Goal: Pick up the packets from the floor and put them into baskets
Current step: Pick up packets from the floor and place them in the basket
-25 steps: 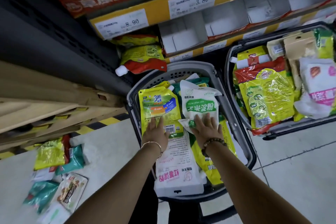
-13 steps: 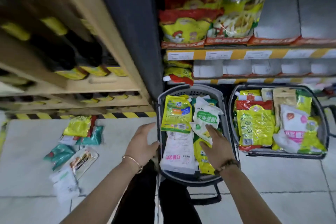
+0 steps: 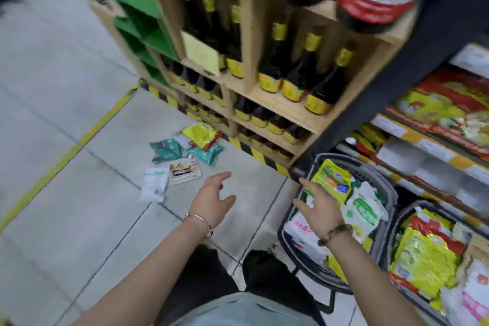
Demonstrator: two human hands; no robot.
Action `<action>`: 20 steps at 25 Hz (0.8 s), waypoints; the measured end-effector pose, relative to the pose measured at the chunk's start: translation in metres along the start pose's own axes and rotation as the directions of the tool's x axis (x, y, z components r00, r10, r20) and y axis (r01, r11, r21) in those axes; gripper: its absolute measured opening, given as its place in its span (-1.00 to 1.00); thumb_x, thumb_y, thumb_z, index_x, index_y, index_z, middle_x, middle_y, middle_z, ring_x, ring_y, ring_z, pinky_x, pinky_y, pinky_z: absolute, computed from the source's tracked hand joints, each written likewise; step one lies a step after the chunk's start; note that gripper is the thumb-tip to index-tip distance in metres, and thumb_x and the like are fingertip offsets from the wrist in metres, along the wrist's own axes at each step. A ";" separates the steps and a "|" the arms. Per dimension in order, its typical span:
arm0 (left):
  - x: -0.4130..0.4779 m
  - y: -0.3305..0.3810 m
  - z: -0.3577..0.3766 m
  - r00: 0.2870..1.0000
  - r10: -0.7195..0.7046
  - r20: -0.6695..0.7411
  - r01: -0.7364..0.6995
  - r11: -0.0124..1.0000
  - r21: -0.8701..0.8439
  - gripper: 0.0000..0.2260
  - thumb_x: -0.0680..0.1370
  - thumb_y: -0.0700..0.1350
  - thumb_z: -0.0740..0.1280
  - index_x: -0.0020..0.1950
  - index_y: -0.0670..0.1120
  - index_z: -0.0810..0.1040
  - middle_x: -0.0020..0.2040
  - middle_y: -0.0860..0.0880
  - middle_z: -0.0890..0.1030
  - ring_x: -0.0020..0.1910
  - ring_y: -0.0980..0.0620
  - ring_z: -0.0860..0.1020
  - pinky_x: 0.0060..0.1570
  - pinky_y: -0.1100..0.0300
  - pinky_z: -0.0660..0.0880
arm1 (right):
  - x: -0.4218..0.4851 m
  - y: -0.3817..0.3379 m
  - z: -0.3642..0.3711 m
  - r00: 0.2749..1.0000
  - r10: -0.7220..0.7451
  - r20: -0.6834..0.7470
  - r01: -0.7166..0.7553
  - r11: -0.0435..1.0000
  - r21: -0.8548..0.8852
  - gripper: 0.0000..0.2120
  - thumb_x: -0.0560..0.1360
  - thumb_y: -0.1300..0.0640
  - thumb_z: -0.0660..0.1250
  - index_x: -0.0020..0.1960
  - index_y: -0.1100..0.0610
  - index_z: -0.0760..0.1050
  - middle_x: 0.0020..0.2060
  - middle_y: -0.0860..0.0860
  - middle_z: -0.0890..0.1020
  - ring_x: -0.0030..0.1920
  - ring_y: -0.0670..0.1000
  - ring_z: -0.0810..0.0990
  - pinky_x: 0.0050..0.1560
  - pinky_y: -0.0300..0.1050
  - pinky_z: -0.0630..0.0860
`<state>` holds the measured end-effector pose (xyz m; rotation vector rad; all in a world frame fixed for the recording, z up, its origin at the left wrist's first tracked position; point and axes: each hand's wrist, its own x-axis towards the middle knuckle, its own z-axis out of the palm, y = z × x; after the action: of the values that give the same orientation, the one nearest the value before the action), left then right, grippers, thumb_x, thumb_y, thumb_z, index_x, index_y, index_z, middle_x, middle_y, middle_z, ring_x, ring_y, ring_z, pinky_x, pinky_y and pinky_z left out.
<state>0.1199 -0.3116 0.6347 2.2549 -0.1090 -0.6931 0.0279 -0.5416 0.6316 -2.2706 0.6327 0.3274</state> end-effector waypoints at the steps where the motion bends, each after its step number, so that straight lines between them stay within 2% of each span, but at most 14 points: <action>1: -0.004 -0.018 -0.019 0.999 -0.037 -0.033 0.037 0.999 -0.017 -0.53 0.48 -0.19 0.38 0.37 -0.03 0.37 0.33 -0.05 0.40 0.18 0.00 0.47 0.09 0.29 0.34 | 0.008 -0.022 0.014 0.999 -0.029 0.031 0.030 0.999 -0.029 -0.52 0.47 0.12 0.37 0.36 0.09 0.38 0.34 0.03 0.44 0.32 0.06 0.41 0.26 -0.11 0.35; 5: -0.012 -0.083 -0.089 0.982 -0.149 -0.117 0.139 0.987 -0.085 -0.53 0.49 -0.19 0.37 0.38 -0.05 0.38 0.32 -0.07 0.42 0.20 -0.04 0.47 0.16 0.21 0.37 | 0.038 -0.103 0.073 0.986 -0.066 0.156 0.086 0.989 -0.121 -0.54 0.50 0.10 0.34 0.38 0.05 0.36 0.35 0.03 0.43 0.30 0.08 0.42 0.22 -0.06 0.40; 8: -0.012 -0.134 -0.140 0.962 -0.212 -0.173 0.199 0.976 -0.086 -0.55 0.49 -0.18 0.36 0.37 -0.05 0.39 0.34 -0.07 0.41 0.25 -0.04 0.45 0.22 0.15 0.38 | 0.054 -0.164 0.126 0.974 -0.096 0.206 0.121 0.986 -0.112 -0.56 0.51 0.11 0.32 0.37 0.07 0.36 0.34 0.01 0.43 0.32 0.04 0.41 0.23 -0.13 0.35; 11: -0.002 -0.176 -0.180 0.922 -0.322 -0.215 0.293 0.943 -0.156 -0.56 0.48 -0.20 0.36 0.35 -0.08 0.41 0.32 -0.10 0.43 0.23 -0.07 0.47 0.19 0.15 0.39 | 0.071 -0.213 0.170 0.958 -0.133 0.254 0.173 0.975 -0.141 -0.60 0.51 0.11 0.31 0.34 0.06 0.40 0.31 -0.01 0.46 0.28 0.02 0.44 0.17 -0.19 0.35; 14: 0.017 -0.207 -0.201 0.880 -0.426 -0.212 0.382 0.898 -0.217 -0.57 0.47 -0.23 0.36 0.33 -0.09 0.42 0.32 -0.12 0.44 0.21 -0.10 0.49 0.17 0.15 0.40 | 0.093 -0.244 0.201 0.935 -0.118 0.334 0.183 0.968 -0.171 -0.61 0.51 0.11 0.30 0.33 0.05 0.41 0.29 -0.03 0.48 0.26 0.01 0.45 0.15 -0.23 0.35; 20: 0.102 -0.260 -0.213 0.785 -0.593 -0.179 0.527 0.791 -0.312 -0.57 0.48 -0.22 0.35 0.34 -0.07 0.41 0.26 -0.12 0.48 0.15 -0.08 0.51 0.05 0.22 0.38 | 0.193 -0.270 0.260 0.880 -0.073 0.469 0.225 0.934 -0.276 -0.59 0.51 0.12 0.29 0.35 0.05 0.39 0.32 -0.03 0.46 0.28 -0.01 0.45 0.27 -0.15 0.37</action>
<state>0.2816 -0.0188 0.5281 2.1090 0.7851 -0.6458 0.3234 -0.2579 0.5340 -2.4073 0.1597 0.9100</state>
